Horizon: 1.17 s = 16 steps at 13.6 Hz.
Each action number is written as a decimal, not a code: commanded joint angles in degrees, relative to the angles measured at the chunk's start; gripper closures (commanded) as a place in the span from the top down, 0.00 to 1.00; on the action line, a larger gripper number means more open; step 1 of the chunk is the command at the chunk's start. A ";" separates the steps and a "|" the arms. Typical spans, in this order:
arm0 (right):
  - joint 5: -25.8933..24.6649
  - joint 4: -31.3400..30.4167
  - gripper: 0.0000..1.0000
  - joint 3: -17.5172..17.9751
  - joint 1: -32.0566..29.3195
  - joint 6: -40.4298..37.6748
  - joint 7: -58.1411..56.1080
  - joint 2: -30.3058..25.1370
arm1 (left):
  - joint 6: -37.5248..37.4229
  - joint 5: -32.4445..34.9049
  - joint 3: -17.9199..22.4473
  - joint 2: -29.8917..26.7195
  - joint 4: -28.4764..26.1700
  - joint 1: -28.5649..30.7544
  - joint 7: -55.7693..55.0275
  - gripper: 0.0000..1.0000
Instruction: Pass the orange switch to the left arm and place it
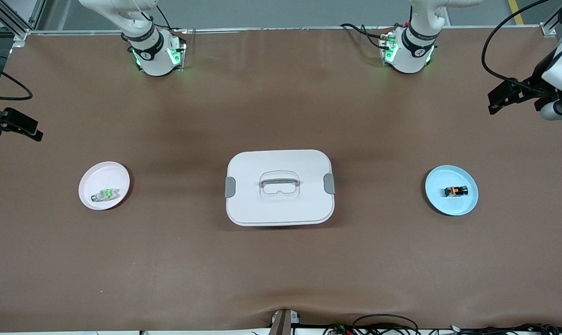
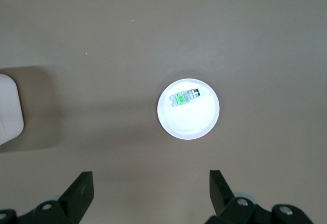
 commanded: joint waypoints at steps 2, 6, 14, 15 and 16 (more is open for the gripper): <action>-0.07 0.42 1.00 -0.24 0.19 -0.55 -0.76 -0.38 | 1.16 -0.95 0.36 -1.53 -2.05 -0.38 1.48 1.00; -0.07 0.33 1.00 -0.24 0.10 -0.55 -0.76 -0.38 | 1.07 -1.04 0.18 -2.23 -2.23 -0.30 1.57 1.00; -0.07 0.42 1.00 -0.24 0.19 -0.46 -0.76 -0.38 | 2.29 -2.18 0.18 -8.19 -9.77 -0.21 1.83 1.00; -0.16 0.42 1.00 -0.24 0.19 -0.46 -0.76 -0.38 | 2.56 -2.18 0.18 -8.55 -10.05 -0.21 1.83 1.00; -0.07 0.42 1.00 -0.24 0.19 -0.46 -0.76 -0.38 | 2.56 -2.18 0.18 -8.47 -10.05 -0.21 1.83 1.00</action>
